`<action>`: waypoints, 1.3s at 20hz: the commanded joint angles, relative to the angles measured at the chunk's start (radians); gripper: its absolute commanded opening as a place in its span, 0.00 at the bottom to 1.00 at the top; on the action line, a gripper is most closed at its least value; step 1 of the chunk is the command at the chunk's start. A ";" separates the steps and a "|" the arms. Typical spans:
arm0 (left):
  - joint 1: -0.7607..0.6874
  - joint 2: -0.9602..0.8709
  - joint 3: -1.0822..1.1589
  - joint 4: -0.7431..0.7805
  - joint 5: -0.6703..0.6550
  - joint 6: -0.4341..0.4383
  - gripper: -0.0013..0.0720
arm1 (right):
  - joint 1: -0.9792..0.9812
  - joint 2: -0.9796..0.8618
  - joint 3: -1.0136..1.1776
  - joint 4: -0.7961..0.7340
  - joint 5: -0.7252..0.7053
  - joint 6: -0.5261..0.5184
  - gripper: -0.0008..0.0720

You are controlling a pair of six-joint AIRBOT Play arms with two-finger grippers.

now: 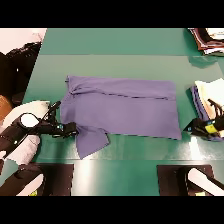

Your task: Fold the shirts.

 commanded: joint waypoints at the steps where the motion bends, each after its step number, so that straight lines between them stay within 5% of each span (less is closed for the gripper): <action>1: 0.000 0.001 0.031 -0.008 -0.005 0.030 0.05 | -0.075 0.000 -0.143 0.089 -0.045 -0.045 0.65; 7: 0.000 0.001 0.031 -0.005 -0.005 0.032 0.05 | 0.018 0.000 -0.179 0.137 -0.135 -0.049 0.59; 10: 0.000 0.001 0.032 0.000 -0.027 0.032 0.05 | 0.064 0.000 -0.179 0.137 -0.123 -0.051 0.07; 11: 0.000 0.003 0.038 0.016 -0.058 0.032 0.05 | 0.072 0.001 -0.175 0.130 -0.106 -0.055 0.03; 17: 0.000 0.263 0.055 0.180 -0.314 -0.089 0.05 | 0.078 0.113 -0.071 -0.032 0.093 -0.065 0.03; 21: 0.000 0.422 0.056 0.071 -0.502 -0.179 0.05 | 0.077 0.286 -0.045 -0.187 0.196 -0.064 0.03; 26: 0.000 0.324 0.169 0.072 -0.296 -0.131 0.05 | 0.145 0.262 0.111 -0.135 0.157 -0.003 0.03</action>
